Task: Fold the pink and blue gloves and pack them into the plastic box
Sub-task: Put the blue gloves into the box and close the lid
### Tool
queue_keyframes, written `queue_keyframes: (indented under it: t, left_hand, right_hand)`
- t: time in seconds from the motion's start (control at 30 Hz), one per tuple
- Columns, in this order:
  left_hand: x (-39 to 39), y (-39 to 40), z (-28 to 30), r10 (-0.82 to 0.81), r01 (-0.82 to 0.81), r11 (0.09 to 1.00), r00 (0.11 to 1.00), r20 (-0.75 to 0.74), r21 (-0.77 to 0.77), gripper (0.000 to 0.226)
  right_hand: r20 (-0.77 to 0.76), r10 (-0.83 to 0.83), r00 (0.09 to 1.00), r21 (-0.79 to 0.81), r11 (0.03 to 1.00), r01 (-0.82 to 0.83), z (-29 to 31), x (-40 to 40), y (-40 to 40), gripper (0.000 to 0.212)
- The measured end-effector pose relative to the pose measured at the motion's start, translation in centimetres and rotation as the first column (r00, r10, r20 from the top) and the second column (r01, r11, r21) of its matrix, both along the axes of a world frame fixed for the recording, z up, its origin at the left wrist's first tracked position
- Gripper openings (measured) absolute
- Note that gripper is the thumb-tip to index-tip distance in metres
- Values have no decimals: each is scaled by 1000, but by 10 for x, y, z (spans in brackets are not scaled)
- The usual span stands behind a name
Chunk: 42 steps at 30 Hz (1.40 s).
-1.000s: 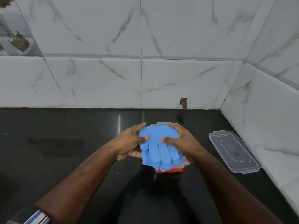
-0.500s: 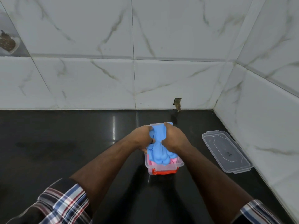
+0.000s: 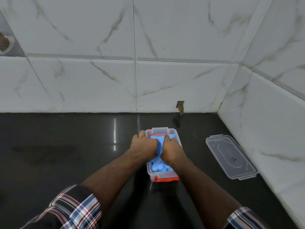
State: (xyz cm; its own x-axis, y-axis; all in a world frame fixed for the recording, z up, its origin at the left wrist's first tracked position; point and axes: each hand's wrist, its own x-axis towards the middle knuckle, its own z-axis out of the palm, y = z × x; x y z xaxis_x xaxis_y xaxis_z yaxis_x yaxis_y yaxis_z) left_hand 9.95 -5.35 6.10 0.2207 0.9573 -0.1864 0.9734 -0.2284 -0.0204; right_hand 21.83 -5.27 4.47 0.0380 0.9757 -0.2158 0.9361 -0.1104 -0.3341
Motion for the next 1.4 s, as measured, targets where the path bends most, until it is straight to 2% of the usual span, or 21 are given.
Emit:
queue_keyframes:
  t: [0.07, 0.13, 0.17, 0.23, 0.3, 0.4, 0.47, 0.57, 0.77, 0.97, 1.1, 1.23, 1.3, 1.4]
  left_hand:
    - [1, 0, 0, -7, 8, 1000, 999, -42, 9, 44]
    - [0, 1, -1, -29, 29, 1000, 998, -60, 5, 47]
    - [-2, 2, 0, -38, 38, 999, 997, -63, 11, 49]
    - [-4, 2, 1, -48, 50, 998, 997, -63, 30, 48]
    - [-8, 3, 5, -50, 53, 997, 997, -54, 60, 44]
    - [-14, 8, 15, -106, 108, 993, 993, -46, 52, 40]
    - [-15, 12, 20, -173, 173, 985, 984, -29, -25, 43]
    - [-11, 16, 22, -245, 235, 959, 968, -47, -159, 51]
    - [-1, 22, 21, -320, 278, 934, 931, -178, -222, 54]
    - [10, 21, 12, -358, 309, 930, 886, -296, -198, 67]
    - [11, 19, 7, -340, 303, 939, 894, -293, -165, 66]
    - [10, 19, 12, -316, 276, 944, 916, -248, -181, 46]
    - [10, 20, 17, -288, 248, 949, 935, -209, -196, 39]
    - [12, 17, 16, -287, 249, 945, 942, -175, -212, 57]
  right_hand:
    - [73, 80, 994, -27, 997, -78, 0, 2, -2, 67]
    - [45, 121, 992, -126, 985, -115, 6, 3, 0, 81]
    - [36, 166, 985, -148, 976, -159, 14, 3, 2, 80]
    - [62, 281, 958, -150, 951, -269, 27, 8, 6, 61]
    - [153, 306, 940, -94, 951, -294, 44, 19, 10, 45]
    - [267, 343, 900, -27, 937, -349, 55, 39, 18, 45]
    - [312, 438, 843, -85, 897, -435, 55, 48, 22, 48]
    - [360, 521, 774, -213, 854, -475, 55, 56, 21, 56]
    - [420, 512, 750, -183, 857, -482, 40, 58, 16, 66]
    - [458, 478, 750, -100, 865, -491, 19, 55, 12, 53]
    - [461, 476, 749, -91, 865, -494, 12, 54, 8, 50]
    - [374, 497, 783, -203, 867, -454, 20, 56, 16, 50]
    - [317, 502, 805, -209, 865, -457, 28, 60, 22, 47]
    - [298, 501, 813, -177, 866, -468, 37, 62, 22, 44]
